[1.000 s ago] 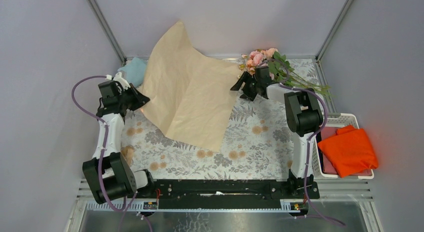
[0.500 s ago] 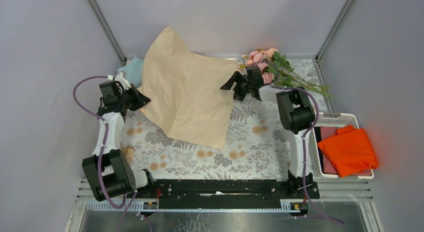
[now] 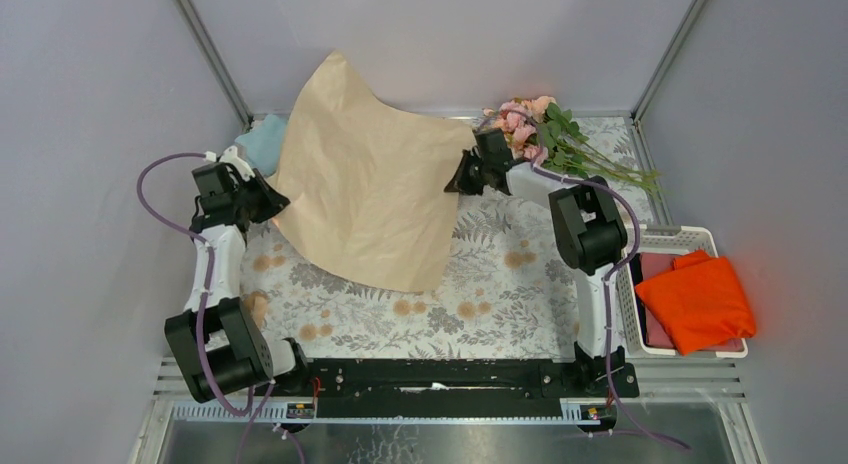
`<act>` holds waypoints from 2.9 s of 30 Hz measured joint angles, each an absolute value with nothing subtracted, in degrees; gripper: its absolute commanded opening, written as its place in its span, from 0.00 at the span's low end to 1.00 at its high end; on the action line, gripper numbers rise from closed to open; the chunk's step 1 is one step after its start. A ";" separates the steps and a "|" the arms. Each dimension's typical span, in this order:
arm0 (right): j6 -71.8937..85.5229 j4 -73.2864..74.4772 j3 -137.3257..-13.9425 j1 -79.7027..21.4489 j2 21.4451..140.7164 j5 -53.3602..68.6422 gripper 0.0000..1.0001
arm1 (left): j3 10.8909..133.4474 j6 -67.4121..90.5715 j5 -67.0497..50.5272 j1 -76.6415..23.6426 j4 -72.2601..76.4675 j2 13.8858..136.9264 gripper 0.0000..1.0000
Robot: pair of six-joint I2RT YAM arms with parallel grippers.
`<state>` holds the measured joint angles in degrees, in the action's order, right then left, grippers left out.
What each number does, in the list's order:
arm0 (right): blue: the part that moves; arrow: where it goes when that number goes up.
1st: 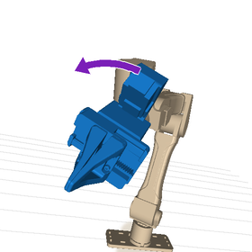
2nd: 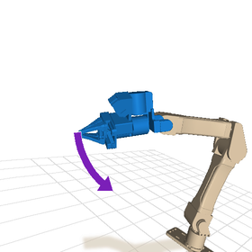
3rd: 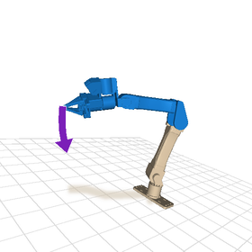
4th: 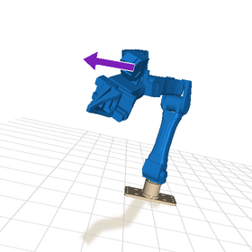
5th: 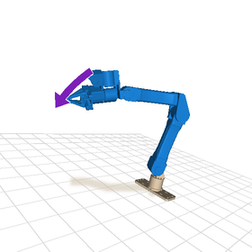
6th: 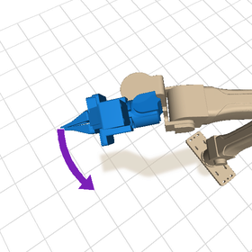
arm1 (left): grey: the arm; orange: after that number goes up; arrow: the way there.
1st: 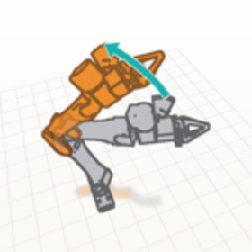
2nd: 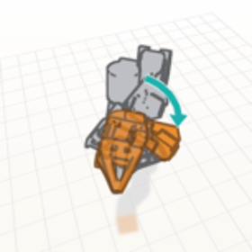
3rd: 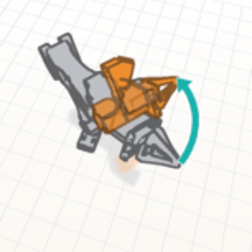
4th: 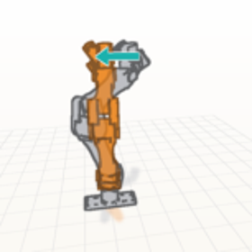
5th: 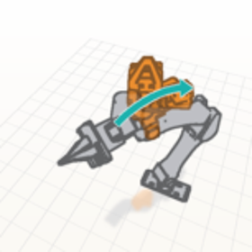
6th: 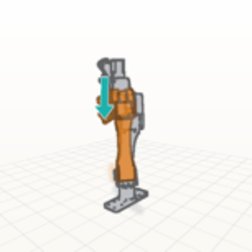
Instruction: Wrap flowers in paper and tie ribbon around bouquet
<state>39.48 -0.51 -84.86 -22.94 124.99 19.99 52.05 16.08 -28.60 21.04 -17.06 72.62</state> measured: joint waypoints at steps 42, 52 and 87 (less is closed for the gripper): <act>20.23 26.28 -68.12 -11.42 75.53 -13.19 0.84 | 52.51 2.68 -15.79 8.23 -10.96 94.39 0.98; -3.81 30.09 -109.23 5.54 110.59 -12.34 0.52 | 67.96 -1.63 -8.99 7.92 -19.35 91.05 0.99; -45.98 33.69 -117.12 3.62 137.73 12.80 0.00 | 75.83 -9.19 -19.09 1.65 -34.83 95.46 0.99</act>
